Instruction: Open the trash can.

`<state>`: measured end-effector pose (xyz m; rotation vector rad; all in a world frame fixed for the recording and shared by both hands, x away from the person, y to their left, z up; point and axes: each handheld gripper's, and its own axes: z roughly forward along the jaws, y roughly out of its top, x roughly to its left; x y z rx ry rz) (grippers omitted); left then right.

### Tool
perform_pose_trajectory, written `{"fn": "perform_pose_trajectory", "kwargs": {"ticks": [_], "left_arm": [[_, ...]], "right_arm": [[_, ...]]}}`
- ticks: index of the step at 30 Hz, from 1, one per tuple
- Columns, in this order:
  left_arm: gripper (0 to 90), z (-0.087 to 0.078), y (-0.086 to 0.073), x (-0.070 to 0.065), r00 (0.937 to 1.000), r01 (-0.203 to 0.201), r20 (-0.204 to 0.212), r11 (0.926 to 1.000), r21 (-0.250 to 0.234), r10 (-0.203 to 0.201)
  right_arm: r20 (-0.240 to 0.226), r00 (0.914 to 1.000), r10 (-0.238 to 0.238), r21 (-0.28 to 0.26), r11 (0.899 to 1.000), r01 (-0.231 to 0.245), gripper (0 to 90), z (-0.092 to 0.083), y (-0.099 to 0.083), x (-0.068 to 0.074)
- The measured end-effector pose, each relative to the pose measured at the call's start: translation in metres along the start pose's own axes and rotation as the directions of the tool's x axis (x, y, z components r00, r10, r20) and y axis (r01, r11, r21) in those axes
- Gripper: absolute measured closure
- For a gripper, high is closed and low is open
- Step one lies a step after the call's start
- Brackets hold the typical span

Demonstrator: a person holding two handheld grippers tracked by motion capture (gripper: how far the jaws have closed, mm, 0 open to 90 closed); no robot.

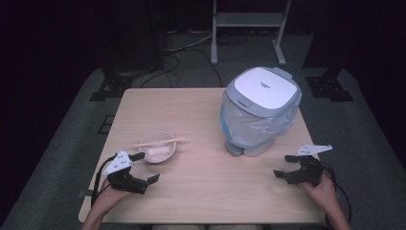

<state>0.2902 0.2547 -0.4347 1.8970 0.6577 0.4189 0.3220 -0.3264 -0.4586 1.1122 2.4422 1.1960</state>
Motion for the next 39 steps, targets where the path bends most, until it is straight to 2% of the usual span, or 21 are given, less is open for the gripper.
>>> {"fn": "perform_pose_trajectory", "kwargs": {"ticks": [7, 13, 19, 22, 30, 31, 32, 39], "left_arm": [[0.8, 0.000, 0.000, 0.001, 1.0000, 0.003, -0.002, 1.0000, 0.001, -0.003], [0.8, 0.000, 0.000, 0.002, 1.0000, 0.006, -0.001, 1.0000, -0.004, -0.006], [0.8, 0.000, 0.000, 0.002, 1.0000, 0.000, 0.002, 1.0000, 0.000, 0.000], [0.8, -0.001, 0.000, 0.001, 1.0000, 0.004, 0.001, 1.0000, -0.004, -0.004], [0.8, -0.001, 0.000, 0.002, 1.0000, 0.000, 0.005, 1.0000, -0.003, 0.000], [0.8, 0.000, 0.000, 0.002, 1.0000, 0.000, 0.006, 1.0000, -0.002, 0.000], [0.8, -0.001, 0.000, 0.001, 1.0000, 0.000, 0.005, 1.0000, -0.002, 0.000], [0.8, -0.001, 0.000, 0.002, 1.0000, 0.000, 0.007, 1.0000, -0.007, 0.000]], "right_arm": [[0.020, 0.9997, 0.017, -0.006, 1.000, -0.017, 13.9, -0.001, 0.003, -0.006], [0.098, 0.9945, 0.037, -0.003, 0.999, -0.037, 14.2, -0.002, 0.012, -0.021], [0.086, 0.9941, 0.066, -0.034, 0.997, -0.063, 14.1, -0.009, 0.019, -0.036], [0.082, 0.9944, 0.066, -0.049, 0.997, -0.062, 14.1, -0.018, 0.028, -0.040], [0.123, 0.9924, 0.001, -0.044, 0.999, 0.005, 14.1, -0.049, 0.062, -0.036], [0.123, 0.9924, 0.001, -0.044, 0.999, 0.005, 14.1, -0.049, 0.062, -0.036], [0.131, 0.9913, -0.012, -0.041, 0.999, 0.018, 14.1, -0.057, 0.071, -0.035], [0.118, 0.9914, -0.055, -0.038, 0.997, 0.060, 14.1, -0.083, 0.094, -0.024]]}}
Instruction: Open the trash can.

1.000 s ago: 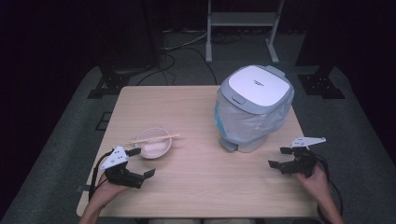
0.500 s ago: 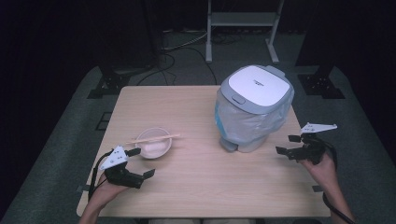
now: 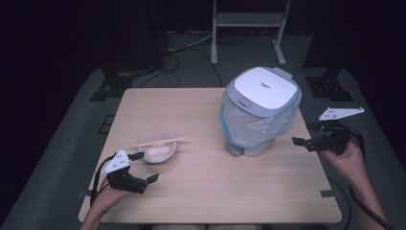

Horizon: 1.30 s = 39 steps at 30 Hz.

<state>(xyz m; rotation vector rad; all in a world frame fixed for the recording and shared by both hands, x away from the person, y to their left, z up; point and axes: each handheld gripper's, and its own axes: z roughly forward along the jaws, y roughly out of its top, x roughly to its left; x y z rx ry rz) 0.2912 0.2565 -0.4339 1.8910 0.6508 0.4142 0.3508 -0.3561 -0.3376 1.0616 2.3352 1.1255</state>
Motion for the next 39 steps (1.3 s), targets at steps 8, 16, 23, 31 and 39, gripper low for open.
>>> {"fn": "perform_pose_trajectory", "kwargs": {"ticks": [8, 16, 23, 31, 39], "left_arm": [[0.8, 0.001, 0.000, 0.000, 1.0000, 0.001, 0.007, 1.0000, 0.001, -0.001], [0.8, 0.001, 0.000, 0.003, 0.9999, 0.012, 0.007, 0.9999, -0.004, -0.012], [0.8, -0.002, -0.002, 0.007, 0.9996, 0.029, 0.005, 0.9995, -0.013, -0.029], [0.8, -0.005, -0.003, 0.010, 0.9993, 0.038, 0.001, 0.9990, -0.022, -0.038], [0.8, -0.005, -0.002, 0.009, 0.9992, 0.041, 0.000, 0.9989, -0.024, -0.041]], "right_arm": [[0.022, 0.9977, -0.064, -0.039, 0.997, 0.065, 14.1, -0.034, 0.044, 0.007], [0.049, 0.9980, -0.040, -0.060, 0.997, 0.043, 14.0, -0.040, 0.098, -0.010], [0.038, 0.9993, -0.001, -0.030, 1.000, 0.003, 14.0, -0.013, 0.127, -0.034], [-0.013, 0.9958, 0.091, -0.021, 0.996, -0.091, 14.0, 0.010, 0.137, -0.062], [-0.063, 0.9861, 0.153, -0.015, 0.988, -0.154, 13.2, 0.022, 0.138, -0.075]]}}
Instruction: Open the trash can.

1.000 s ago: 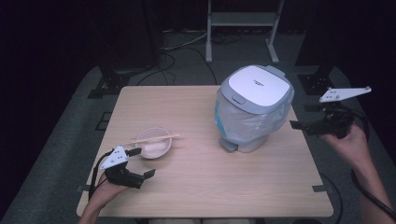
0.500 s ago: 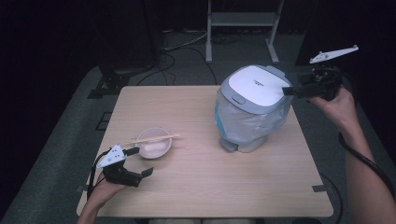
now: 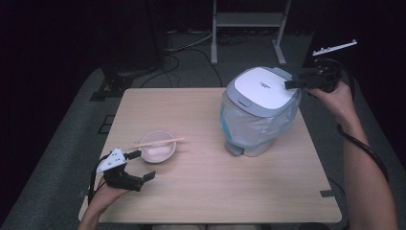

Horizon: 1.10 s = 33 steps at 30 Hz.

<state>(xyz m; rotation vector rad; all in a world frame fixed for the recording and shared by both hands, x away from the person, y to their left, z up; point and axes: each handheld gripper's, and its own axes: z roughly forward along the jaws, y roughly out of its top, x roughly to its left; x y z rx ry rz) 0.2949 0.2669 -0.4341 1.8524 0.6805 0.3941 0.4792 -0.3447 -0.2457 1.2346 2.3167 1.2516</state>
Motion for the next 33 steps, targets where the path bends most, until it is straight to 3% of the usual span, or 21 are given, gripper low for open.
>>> {"fn": "perform_pose_trajectory", "kwargs": {"ticks": [1, 9, 21, 26, 33], "left_arm": [[0.8, 0.001, 0.000, 0.000, 1.0000, -0.003, 0.001, 1.0000, -0.001, 0.003], [0.8, 0.002, 0.001, 0.000, 0.9999, 0.003, 0.011, 1.0000, -0.004, -0.003], [0.8, -0.002, 0.002, 0.001, 1.0000, 0.004, 0.004, 0.9999, -0.012, -0.004], [0.8, -0.005, 0.002, 0.001, 1.0000, 0.003, 0.000, 0.9999, -0.016, -0.003], [0.8, -0.007, 0.001, 0.001, 1.0000, 0.003, -0.004, 0.9998, -0.017, -0.003]], "right_arm": [[-0.030, 0.9993, 0.020, -0.003, 1.000, -0.020, 13.1, 0.003, 0.000, -0.003], [-0.119, 0.9914, 0.055, -0.007, 0.998, -0.056, 11.7, 0.012, -0.001, -0.008], [-0.149, 0.9888, 0.016, -0.026, 0.999, -0.020, 11.8, 0.021, 0.001, 0.001], [-0.193, 0.9808, -0.028, -0.014, 1.000, 0.026, 11.9, 0.031, 0.007, 0.013], [-0.214, 0.9755, -0.050, -0.010, 0.999, 0.049, 11.9, 0.039, 0.012, 0.022]]}}
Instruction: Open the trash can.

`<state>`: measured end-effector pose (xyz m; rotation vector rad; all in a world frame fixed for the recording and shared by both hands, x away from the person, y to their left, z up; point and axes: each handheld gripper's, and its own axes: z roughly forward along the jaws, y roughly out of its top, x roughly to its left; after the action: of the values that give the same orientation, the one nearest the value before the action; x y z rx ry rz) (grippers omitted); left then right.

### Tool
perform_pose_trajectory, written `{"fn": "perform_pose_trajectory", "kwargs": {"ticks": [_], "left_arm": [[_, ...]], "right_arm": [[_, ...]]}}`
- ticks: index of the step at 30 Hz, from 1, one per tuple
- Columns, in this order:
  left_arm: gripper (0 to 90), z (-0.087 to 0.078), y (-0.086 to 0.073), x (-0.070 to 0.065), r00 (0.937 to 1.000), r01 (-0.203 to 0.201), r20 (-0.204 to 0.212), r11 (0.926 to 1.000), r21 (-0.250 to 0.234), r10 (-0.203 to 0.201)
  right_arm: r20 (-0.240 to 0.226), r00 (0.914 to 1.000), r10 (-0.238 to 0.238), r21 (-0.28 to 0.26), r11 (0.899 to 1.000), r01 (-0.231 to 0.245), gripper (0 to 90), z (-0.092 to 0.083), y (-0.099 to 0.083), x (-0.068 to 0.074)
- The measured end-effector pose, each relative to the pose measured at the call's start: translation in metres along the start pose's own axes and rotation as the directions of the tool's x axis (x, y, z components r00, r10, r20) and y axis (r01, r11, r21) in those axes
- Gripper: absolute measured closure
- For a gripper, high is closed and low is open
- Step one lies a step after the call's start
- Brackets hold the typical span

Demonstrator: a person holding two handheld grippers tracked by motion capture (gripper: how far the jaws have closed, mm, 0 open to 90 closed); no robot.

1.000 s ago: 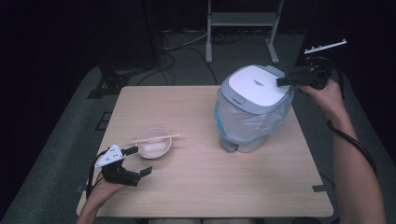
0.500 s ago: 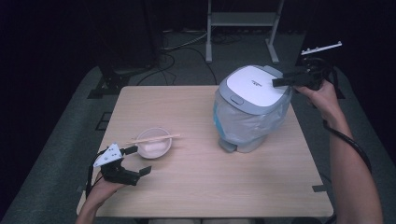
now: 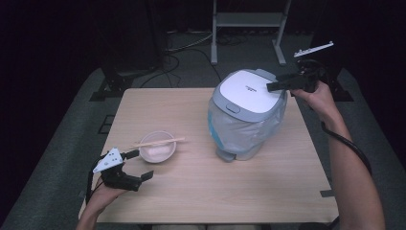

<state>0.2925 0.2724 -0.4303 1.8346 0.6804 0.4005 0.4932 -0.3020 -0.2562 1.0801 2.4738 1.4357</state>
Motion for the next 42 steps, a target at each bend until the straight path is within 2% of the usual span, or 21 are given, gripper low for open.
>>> {"fn": "perform_pose_trajectory", "kwargs": {"ticks": [9, 32, 37, 39, 42], "left_arm": [[0.8, 0.001, 0.001, -0.002, 1.0000, -0.006, 0.006, 1.0000, -0.001, 0.006], [0.8, 0.000, 0.002, -0.001, 0.9999, -0.013, 0.007, 0.9999, -0.001, 0.013], [0.8, 0.000, 0.002, -0.001, 0.9999, -0.013, 0.008, 0.9999, -0.002, 0.013], [0.8, 0.001, 0.002, -0.002, 0.9998, -0.015, 0.011, 0.9999, 0.002, 0.015], [0.8, 0.002, 0.002, -0.002, 0.9997, -0.017, 0.015, 0.9998, 0.005, 0.017]], "right_arm": [[-0.024, 0.9994, -0.026, 0.013, 1.000, 0.026, 11.8, 0.009, 0.004, 0.010], [-0.081, 0.9953, -0.053, 0.015, 0.998, 0.055, 10.8, 0.029, 0.013, 0.019], [-0.064, 0.9961, -0.061, 0.009, 0.998, 0.061, 12.2, 0.027, 0.012, 0.021], [-0.035, 0.9968, -0.072, 0.007, 0.997, 0.072, 12.8, 0.021, 0.010, 0.023], [-0.017, 0.9973, -0.071, -0.005, 0.997, 0.071, 12.9, 0.013, 0.006, 0.023]]}}
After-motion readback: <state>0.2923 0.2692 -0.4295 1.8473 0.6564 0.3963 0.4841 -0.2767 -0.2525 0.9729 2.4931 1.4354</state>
